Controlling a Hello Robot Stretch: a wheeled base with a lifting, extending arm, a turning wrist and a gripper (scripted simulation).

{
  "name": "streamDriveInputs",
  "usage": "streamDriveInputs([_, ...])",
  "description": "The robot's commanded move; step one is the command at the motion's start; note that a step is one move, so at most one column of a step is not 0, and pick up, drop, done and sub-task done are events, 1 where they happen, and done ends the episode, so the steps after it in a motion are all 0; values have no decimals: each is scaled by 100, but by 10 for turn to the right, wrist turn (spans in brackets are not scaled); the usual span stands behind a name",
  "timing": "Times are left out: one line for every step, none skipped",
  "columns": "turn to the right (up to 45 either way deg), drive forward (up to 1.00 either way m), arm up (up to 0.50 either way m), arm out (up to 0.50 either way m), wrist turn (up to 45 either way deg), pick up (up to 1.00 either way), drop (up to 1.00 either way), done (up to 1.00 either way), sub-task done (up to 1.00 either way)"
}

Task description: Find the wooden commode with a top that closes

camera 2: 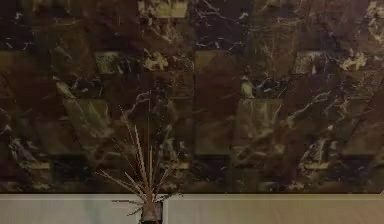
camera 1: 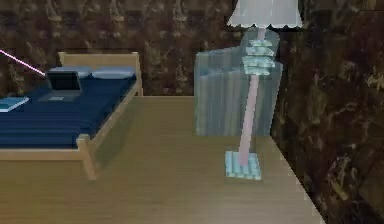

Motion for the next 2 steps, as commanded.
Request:
streamDriveInputs([450,0,0,0,0,0,0,0,0])
streamDriveInputs([450,0,0,0,0,0,0,0,0])
